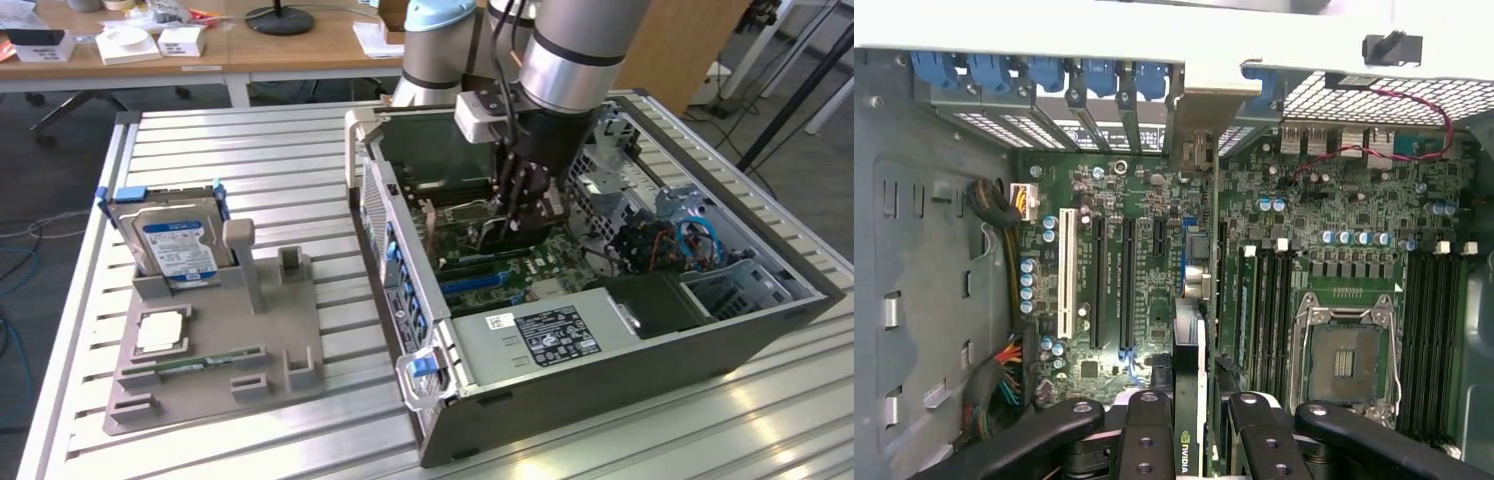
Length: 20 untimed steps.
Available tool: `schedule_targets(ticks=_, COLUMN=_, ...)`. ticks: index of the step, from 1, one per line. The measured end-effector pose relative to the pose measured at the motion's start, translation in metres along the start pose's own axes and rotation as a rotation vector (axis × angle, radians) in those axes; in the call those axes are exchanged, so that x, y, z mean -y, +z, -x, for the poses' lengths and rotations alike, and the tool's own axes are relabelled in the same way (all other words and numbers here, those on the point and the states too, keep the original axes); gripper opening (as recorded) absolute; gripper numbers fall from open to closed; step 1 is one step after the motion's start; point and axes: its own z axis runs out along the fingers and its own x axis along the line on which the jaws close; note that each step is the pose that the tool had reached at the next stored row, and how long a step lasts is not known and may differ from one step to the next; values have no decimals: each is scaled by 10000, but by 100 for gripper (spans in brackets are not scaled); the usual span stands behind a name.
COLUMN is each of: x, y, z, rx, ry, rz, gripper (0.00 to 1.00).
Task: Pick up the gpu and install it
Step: 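Insert the gpu into the slot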
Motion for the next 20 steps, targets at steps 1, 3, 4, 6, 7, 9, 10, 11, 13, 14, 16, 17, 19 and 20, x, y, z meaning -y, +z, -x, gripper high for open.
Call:
schedule_targets(ticks=1, x=-4, y=1, z=0, rx=0, ry=0, rz=0, gripper=26)
schedule_targets(ticks=3, x=-5, y=1, z=0, rx=-1, ry=-2, rz=1, gripper=26)
schedule_targets(ticks=4, x=-5, y=1, z=0, rx=0, ry=-2, rz=0, gripper=26)
schedule_targets(ticks=6, x=-6, y=2, z=0, rx=0, ry=0, rz=0, gripper=26)
schedule_targets(ticks=7, x=-6, y=2, z=0, rx=0, ry=-1, rz=0, gripper=26)
schedule_targets(ticks=9, x=-6, y=12, z=-1, rx=3, ry=-1, rz=-1, gripper=26)
schedule_targets(ticks=10, x=-6, y=22, z=-1, rx=3, ry=0, rz=-1, gripper=26)
schedule_targets(ticks=11, x=-6, y=32, z=-1, rx=0, ry=-1, rz=0, gripper=26)
schedule_targets(ticks=13, x=-6, y=55, z=-2, rx=1, ry=-1, rz=0, gripper=26)
schedule_targets(ticks=14, x=-6, y=66, z=-3, rx=1, ry=-1, rz=-1, gripper=26)
schedule_targets(ticks=16, x=-6, y=87, z=-3, rx=2, ry=-1, rz=-1, gripper=26)
schedule_targets(ticks=17, x=-6, y=95, z=-4, rx=2, ry=-1, rz=-1, gripper=26)
schedule_targets(ticks=19, x=-6, y=108, z=-5, rx=1, ry=-1, rz=-1, gripper=26)
schedule_targets(ticks=20, x=-6, y=111, z=-5, rx=-1, ry=-1, rz=0, gripper=26)
